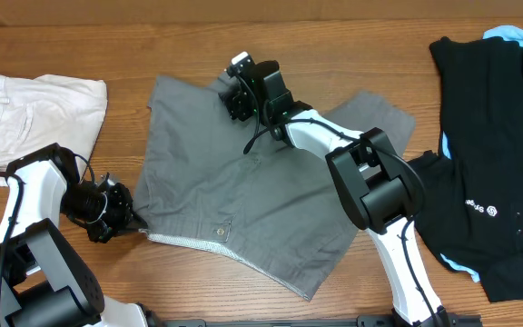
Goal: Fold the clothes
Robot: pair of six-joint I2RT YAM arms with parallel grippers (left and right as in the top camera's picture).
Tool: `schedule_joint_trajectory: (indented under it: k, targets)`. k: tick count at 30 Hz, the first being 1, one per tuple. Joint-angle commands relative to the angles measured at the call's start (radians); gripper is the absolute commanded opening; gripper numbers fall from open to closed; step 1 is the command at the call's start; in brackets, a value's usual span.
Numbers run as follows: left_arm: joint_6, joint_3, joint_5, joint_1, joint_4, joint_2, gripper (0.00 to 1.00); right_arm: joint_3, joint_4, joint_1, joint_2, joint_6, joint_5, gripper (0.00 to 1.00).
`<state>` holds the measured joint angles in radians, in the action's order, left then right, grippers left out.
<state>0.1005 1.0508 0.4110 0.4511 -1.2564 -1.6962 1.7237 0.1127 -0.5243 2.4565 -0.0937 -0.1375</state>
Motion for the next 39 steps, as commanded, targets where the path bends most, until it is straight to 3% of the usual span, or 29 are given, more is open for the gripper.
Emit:
schedule_joint_trajectory:
  k: [1,8,10,18,34,39]
  targets:
    - [-0.019,0.001,0.016,-0.008,0.005,0.015,0.04,0.037,0.01,0.002,0.013,0.019,0.033,0.66]
    - [-0.019,0.001,0.016,-0.008,0.004,0.015,0.04,0.037,-0.01,0.002,0.013,0.064,0.059,0.43]
    - [-0.019,0.001,0.016,-0.008,0.005,0.014,0.04,0.037,-0.019,0.002,0.013,0.068,0.058,0.28]
    - [-0.019,0.001,0.016,-0.008,0.005,0.015,0.04,0.037,-0.051,0.012,0.013,0.068,0.06,0.04]
    - [-0.018,0.001,0.017,-0.008,0.013,0.015,0.04,0.076,-0.073,0.111,-0.023,0.203,0.239,0.04]
    - [-0.018,0.001,0.104,-0.008,0.078,0.015,0.04,0.22,-0.223,0.223,-0.046,0.199,0.32,0.04]
